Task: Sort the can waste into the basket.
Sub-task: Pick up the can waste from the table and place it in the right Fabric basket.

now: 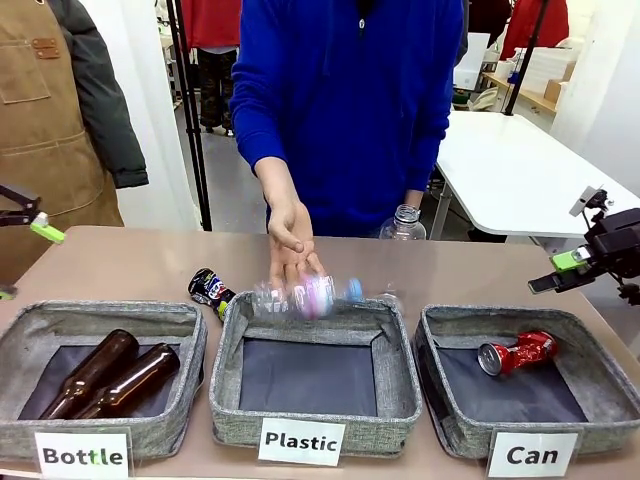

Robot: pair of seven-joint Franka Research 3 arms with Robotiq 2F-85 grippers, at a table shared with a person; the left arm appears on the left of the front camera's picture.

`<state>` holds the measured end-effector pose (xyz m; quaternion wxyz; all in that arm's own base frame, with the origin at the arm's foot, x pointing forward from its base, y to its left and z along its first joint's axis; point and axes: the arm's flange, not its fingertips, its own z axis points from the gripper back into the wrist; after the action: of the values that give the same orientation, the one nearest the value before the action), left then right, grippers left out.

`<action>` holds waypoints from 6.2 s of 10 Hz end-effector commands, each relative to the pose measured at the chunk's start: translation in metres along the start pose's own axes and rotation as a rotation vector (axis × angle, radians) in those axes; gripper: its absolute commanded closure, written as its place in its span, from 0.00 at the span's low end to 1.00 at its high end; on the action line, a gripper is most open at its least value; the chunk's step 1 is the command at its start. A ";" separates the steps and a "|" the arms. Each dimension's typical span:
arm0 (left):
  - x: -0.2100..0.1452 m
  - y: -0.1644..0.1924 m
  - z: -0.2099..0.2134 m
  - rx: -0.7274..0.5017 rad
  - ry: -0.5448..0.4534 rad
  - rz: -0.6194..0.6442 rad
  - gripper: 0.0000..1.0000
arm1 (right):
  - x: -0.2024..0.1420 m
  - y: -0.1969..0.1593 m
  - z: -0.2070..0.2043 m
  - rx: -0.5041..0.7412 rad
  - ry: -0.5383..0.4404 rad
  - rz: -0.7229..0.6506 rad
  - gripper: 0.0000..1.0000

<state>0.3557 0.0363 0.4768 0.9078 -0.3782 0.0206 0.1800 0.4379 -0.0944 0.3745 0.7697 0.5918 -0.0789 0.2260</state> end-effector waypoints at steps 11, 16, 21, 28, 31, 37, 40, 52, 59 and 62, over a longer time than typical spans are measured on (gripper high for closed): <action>0.008 -0.026 -0.017 0.046 -0.002 -0.059 0.00 | 0.001 0.003 0.000 -0.003 -0.004 0.005 0.00; 0.017 -0.127 -0.113 0.227 -0.070 0.151 0.00 | 0.001 0.003 0.000 -0.003 -0.004 0.005 0.00; 0.032 -0.158 -0.209 0.328 -0.338 0.179 0.00 | 0.001 0.003 0.000 -0.003 -0.004 0.005 0.00; 0.104 -0.139 -0.284 0.529 -0.317 0.076 0.00 | 0.001 0.003 0.000 -0.003 -0.004 0.005 0.00; 0.116 -0.134 -0.299 0.580 -0.301 0.112 0.00 | 0.001 0.003 0.000 -0.003 -0.004 0.005 0.00; 0.124 -0.123 -0.313 0.614 -0.341 0.143 0.45 | 0.001 0.003 0.000 -0.003 -0.004 0.005 0.00; 0.124 -0.121 -0.320 0.612 -0.342 0.150 1.00 | 0.001 0.003 0.000 -0.003 -0.004 0.005 0.00; 0.008 -0.145 -0.071 0.338 -0.211 -0.246 1.00 | 0.001 0.003 0.000 -0.003 -0.004 0.005 0.00; -0.097 -0.037 0.020 0.074 -0.094 -0.715 1.00 | 0.001 0.003 0.000 -0.003 -0.004 0.005 0.00; -0.112 -0.045 0.033 0.209 -0.065 -0.825 1.00 | 0.001 0.003 0.000 -0.003 -0.004 0.005 0.00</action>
<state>0.2638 -0.0046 0.5475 0.9368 -0.2641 -0.1441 -0.1786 0.4380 -0.0945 0.3749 0.7698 0.5916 -0.0792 0.2263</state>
